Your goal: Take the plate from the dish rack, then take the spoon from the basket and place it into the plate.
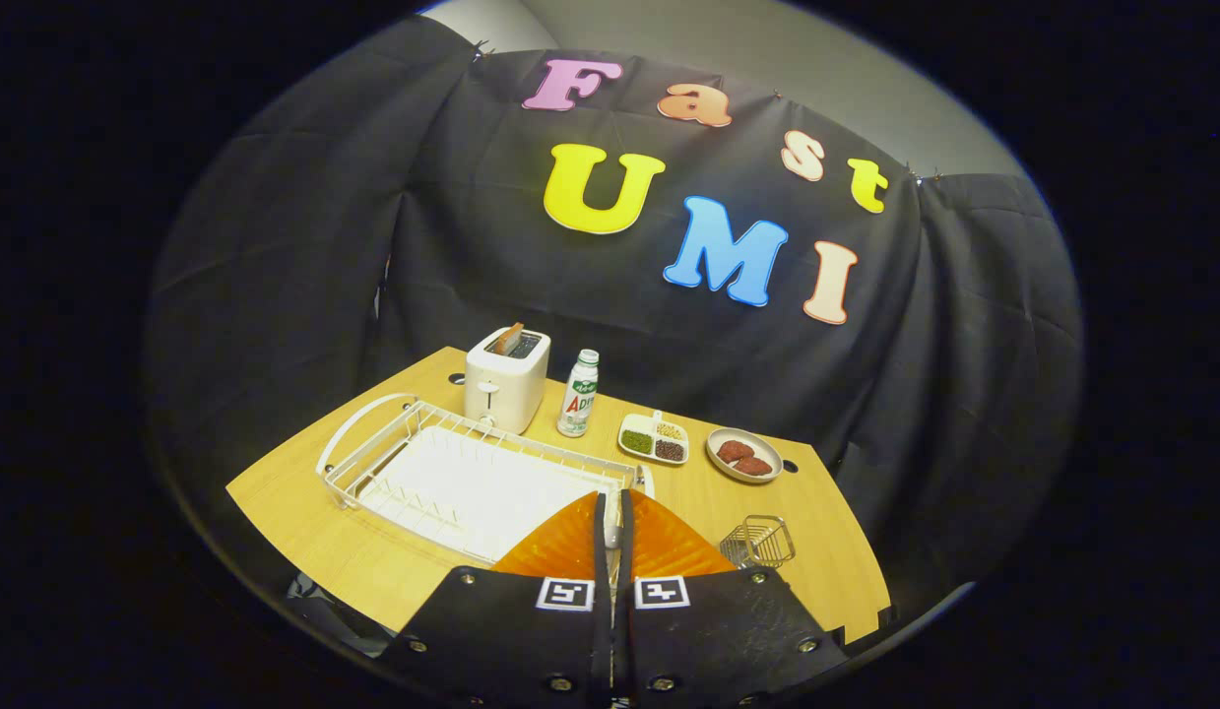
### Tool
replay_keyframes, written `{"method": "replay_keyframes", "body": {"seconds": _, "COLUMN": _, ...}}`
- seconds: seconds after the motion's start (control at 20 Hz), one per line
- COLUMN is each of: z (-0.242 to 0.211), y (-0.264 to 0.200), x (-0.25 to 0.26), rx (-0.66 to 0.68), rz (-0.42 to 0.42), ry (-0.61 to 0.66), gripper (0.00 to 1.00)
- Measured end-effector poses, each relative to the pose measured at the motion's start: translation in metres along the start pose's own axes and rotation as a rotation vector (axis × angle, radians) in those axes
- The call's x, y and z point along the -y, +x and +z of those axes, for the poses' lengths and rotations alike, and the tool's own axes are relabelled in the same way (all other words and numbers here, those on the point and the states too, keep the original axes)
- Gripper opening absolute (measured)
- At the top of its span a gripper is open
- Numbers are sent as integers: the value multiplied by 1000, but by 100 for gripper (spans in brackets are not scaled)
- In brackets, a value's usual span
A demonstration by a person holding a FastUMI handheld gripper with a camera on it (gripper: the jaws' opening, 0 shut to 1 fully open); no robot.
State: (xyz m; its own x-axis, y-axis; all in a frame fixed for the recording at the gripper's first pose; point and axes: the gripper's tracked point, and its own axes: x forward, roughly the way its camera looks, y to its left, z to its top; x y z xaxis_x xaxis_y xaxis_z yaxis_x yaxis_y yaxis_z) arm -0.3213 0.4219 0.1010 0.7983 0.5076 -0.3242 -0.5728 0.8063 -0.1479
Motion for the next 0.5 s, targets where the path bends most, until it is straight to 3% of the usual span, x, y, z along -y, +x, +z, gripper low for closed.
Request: {"method": "replay_keyframes", "body": {"seconds": 0.5, "z": -42, "y": 12, "x": -39, "rx": -81, "rz": 113, "ry": -17, "gripper": 1}}
